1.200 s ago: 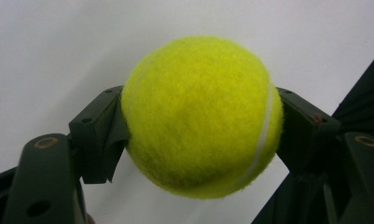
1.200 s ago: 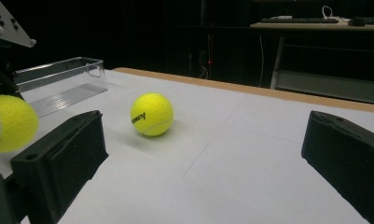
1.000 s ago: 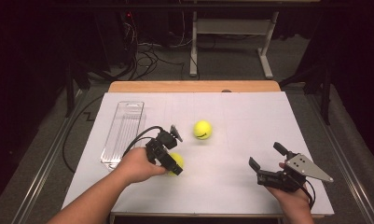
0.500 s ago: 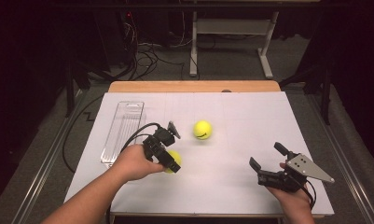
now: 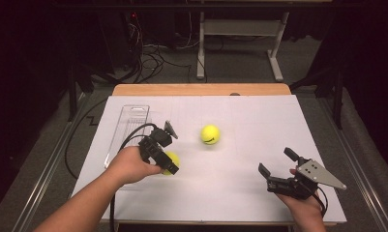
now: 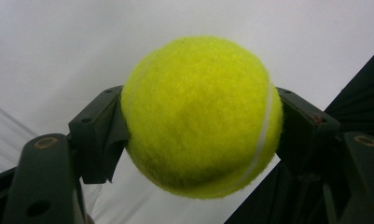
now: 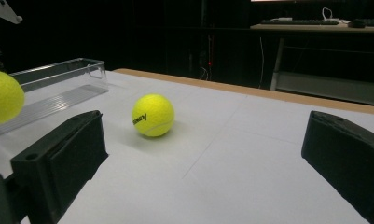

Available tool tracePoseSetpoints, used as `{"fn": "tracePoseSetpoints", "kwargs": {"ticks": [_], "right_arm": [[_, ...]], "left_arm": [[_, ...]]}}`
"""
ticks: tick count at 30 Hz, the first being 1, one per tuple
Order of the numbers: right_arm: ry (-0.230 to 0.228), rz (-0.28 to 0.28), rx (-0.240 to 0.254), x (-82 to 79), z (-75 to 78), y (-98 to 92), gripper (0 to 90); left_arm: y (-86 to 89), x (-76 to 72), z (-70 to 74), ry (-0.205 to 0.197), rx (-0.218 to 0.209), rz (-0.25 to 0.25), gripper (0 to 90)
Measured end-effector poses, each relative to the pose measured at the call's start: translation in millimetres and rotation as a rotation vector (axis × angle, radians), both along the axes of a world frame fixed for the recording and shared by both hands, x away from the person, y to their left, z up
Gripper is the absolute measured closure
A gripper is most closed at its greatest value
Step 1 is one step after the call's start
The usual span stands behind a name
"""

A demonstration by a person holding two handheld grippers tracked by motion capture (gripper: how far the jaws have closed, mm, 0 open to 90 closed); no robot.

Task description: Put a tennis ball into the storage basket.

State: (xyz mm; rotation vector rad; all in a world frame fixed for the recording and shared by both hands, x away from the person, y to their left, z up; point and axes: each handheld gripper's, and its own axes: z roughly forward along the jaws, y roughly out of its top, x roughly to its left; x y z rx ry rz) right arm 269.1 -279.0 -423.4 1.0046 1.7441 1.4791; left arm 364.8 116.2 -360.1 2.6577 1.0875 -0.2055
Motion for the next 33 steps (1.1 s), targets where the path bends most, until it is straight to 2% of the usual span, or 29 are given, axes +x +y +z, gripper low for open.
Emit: {"fn": "tracePoseSetpoints", "kwargs": {"ticks": [26,33], "right_arm": [[0.003,0.002,0.0,-0.4,-1.1,1.3,0.2],[0.006,0.003,0.001,-0.3,-1.3,1.7,0.1]], "left_arm": [[51.4,9.8,13.3,-0.015,0.022,0.109,26.8],[60.0,10.7,16.2,-0.018,0.031,0.129,26.8]]}}
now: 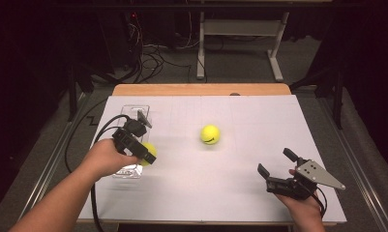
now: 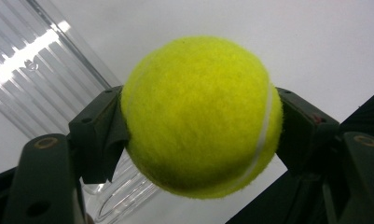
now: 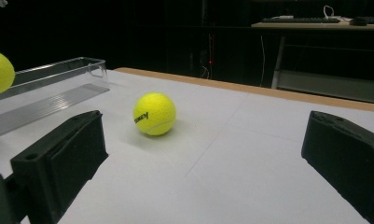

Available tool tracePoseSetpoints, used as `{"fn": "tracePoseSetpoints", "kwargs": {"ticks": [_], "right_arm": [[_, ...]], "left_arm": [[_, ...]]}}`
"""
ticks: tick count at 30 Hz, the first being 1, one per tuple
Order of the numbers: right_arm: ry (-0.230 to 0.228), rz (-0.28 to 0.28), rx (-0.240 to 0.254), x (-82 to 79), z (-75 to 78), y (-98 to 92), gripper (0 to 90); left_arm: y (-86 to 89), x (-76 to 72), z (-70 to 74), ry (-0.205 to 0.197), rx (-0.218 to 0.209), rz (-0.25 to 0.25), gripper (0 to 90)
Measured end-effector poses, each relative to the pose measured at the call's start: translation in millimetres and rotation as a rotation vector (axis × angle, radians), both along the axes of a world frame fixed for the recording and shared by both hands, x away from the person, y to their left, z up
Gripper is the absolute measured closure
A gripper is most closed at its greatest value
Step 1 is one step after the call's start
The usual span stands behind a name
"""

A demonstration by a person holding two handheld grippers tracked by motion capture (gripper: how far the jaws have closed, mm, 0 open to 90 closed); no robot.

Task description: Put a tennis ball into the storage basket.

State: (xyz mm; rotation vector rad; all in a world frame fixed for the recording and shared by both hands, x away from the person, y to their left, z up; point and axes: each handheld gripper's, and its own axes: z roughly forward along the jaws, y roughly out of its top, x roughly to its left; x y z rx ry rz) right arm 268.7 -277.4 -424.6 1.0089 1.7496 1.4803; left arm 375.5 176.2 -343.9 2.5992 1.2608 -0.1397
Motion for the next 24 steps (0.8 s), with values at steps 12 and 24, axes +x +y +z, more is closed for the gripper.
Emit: {"fn": "tracePoseSetpoints", "kwargs": {"ticks": [12,24], "right_arm": [[-0.006,-0.003,0.005,-1.2,1.2,-1.9,0.2],[-0.006,0.0,0.003,-1.4,1.2,-1.6,0.2]], "left_arm": [[8.8,4.6,3.5,-0.002,0.021,0.019,26.8],[28.8,13.0,3.1,0.003,0.037,0.079,26.7]]}}
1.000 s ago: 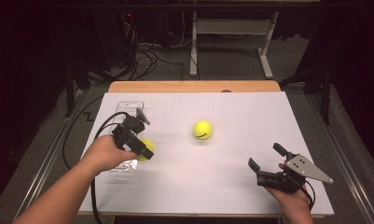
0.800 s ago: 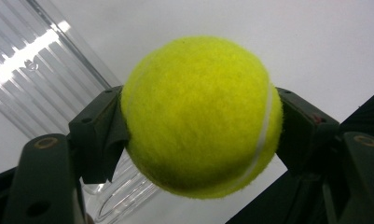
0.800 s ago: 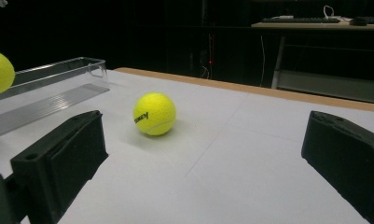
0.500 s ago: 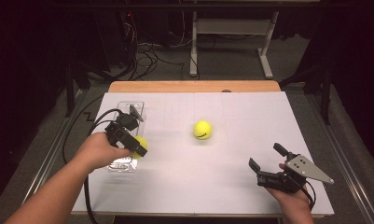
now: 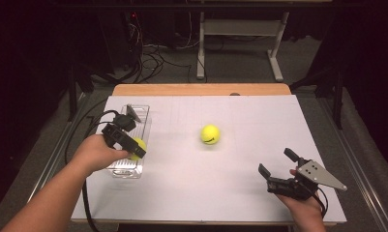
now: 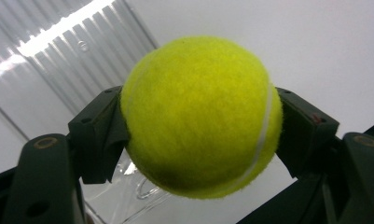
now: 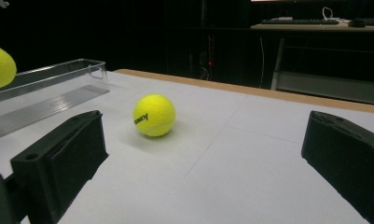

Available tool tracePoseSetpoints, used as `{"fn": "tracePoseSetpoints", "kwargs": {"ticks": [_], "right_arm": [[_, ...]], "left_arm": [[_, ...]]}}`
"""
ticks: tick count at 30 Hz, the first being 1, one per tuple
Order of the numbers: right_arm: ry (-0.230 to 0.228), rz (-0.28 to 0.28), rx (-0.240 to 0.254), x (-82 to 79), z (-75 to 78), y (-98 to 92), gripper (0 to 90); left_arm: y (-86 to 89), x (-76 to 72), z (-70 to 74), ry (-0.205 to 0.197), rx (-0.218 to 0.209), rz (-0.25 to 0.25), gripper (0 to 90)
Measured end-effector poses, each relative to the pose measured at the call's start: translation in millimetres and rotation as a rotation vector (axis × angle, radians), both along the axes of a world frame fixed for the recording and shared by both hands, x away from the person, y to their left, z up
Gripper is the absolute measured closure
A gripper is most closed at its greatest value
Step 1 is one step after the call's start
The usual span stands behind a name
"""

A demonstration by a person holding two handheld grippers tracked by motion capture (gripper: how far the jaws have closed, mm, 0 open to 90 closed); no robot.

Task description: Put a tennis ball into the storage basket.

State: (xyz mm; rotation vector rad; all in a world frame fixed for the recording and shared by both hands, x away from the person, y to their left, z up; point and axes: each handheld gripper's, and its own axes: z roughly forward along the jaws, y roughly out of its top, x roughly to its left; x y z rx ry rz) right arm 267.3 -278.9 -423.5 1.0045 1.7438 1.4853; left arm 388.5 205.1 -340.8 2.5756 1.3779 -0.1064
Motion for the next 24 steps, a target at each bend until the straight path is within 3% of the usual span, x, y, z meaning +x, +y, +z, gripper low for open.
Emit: {"fn": "tracePoseSetpoints", "kwargs": {"ticks": [24], "right_arm": [[0.001,0.0,0.0,-0.4,0.1,0.8,0.2]], "left_arm": [[24.6,8.6,-0.8,0.006,0.002,0.074,26.6]]}}
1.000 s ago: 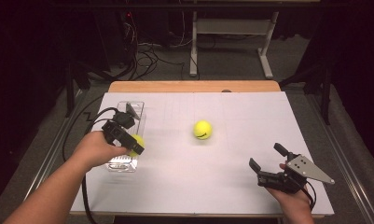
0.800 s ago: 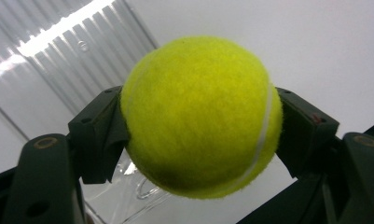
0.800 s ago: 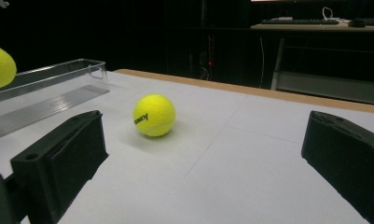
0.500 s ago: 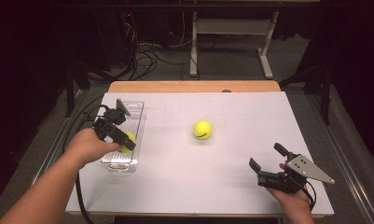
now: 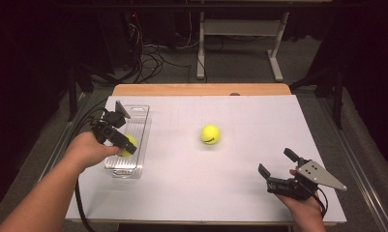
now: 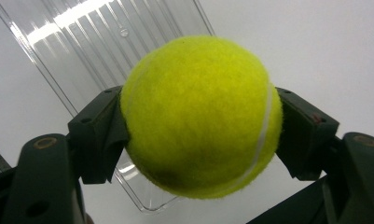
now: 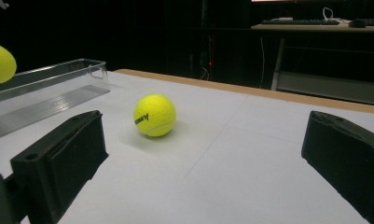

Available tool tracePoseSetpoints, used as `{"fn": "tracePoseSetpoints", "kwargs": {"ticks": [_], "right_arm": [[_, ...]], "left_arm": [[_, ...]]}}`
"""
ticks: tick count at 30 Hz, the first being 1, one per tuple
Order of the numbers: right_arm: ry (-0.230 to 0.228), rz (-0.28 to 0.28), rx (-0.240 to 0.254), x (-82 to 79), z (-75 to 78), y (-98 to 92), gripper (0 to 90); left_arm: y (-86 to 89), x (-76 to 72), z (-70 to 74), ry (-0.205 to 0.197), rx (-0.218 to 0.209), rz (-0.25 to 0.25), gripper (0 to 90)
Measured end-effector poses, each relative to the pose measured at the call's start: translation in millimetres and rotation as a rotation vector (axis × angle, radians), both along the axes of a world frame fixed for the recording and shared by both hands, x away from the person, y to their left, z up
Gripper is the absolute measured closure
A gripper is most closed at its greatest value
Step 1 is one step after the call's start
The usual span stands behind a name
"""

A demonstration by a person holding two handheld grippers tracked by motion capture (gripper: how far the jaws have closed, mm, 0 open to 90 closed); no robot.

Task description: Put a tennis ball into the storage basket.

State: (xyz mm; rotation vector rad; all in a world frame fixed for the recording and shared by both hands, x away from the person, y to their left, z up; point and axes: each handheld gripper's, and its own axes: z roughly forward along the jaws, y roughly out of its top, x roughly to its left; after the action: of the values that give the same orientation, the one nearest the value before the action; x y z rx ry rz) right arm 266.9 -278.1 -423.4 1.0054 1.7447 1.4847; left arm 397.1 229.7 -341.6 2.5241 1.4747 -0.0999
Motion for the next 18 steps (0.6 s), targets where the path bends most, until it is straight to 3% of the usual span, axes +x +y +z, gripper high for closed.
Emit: {"fn": "tracePoseSetpoints", "kwargs": {"ticks": [6,12,18], "right_arm": [[-0.005,0.003,0.0,-0.3,0.5,0.0,0.2],[-0.004,0.001,0.003,-0.5,0.8,-0.1,0.1],[-0.002,0.001,0.006,-0.4,0.7,-0.5,0.1]], "left_arm": [[-0.9,3.4,2.2,0.001,-0.014,0.008,26.6],[-3.5,9.0,-0.2,0.006,0.001,0.008,26.6],[-8.7,15.3,6.9,-0.003,0.0,0.013,26.6]]}}
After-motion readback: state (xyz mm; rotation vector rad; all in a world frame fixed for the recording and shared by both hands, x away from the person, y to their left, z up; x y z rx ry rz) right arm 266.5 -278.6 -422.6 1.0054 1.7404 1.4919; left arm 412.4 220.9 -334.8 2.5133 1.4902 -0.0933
